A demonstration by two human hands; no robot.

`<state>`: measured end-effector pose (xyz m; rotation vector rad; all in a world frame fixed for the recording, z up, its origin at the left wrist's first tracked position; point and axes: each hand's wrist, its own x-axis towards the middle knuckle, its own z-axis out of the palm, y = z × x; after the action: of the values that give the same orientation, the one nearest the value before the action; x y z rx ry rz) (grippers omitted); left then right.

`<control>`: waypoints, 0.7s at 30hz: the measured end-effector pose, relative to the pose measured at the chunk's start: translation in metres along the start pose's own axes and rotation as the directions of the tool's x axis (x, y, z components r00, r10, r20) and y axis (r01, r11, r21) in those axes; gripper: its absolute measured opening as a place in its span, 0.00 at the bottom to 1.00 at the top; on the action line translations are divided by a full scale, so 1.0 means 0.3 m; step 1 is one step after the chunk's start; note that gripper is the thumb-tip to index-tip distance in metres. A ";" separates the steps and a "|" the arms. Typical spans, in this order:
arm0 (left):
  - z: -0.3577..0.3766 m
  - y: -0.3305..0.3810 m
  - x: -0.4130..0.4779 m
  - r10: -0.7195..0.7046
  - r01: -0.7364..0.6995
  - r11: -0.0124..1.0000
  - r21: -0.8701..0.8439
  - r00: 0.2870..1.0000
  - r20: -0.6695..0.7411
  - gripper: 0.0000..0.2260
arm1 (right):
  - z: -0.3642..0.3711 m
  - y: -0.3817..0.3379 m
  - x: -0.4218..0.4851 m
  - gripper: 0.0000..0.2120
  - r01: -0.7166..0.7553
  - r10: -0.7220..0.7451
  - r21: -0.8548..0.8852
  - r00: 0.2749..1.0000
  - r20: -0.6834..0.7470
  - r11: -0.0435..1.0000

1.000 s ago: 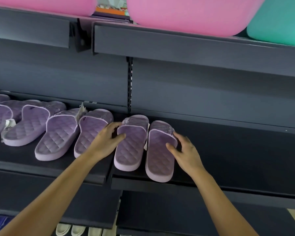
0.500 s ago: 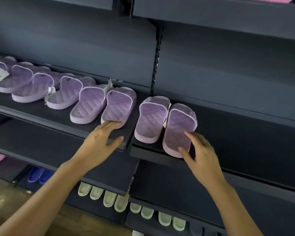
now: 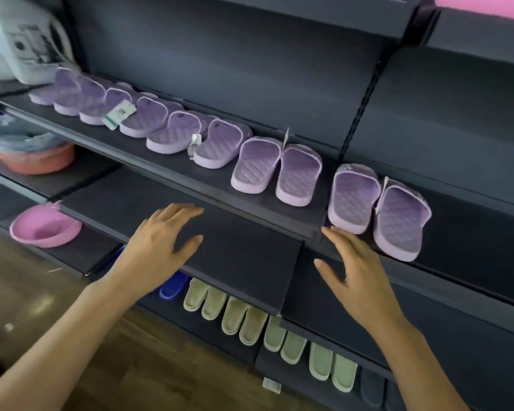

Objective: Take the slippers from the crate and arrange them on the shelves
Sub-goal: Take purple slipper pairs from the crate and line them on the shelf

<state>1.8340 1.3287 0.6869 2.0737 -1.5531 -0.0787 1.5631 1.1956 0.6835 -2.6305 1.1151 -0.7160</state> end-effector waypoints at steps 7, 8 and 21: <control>-0.179 -0.301 -0.277 -0.140 0.140 0.987 0.078 0.990 -0.013 0.22 | 0.197 -0.356 0.024 0.24 0.127 -0.126 0.005 0.982 0.140 0.992; -0.204 -0.340 -0.316 -0.164 0.166 0.982 0.090 0.986 -0.031 0.25 | 0.229 -0.406 0.032 0.26 0.159 -0.159 0.013 0.975 0.157 0.987; -0.470 -0.703 -0.742 -0.496 0.558 0.792 0.247 0.824 -0.273 0.22 | 0.605 -1.015 0.204 0.31 0.522 -0.563 0.209 0.758 0.330 0.827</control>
<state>1.9943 1.6236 0.6521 2.6352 -0.8636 0.1806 1.8807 1.3625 0.6572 -2.8382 0.1839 -0.2988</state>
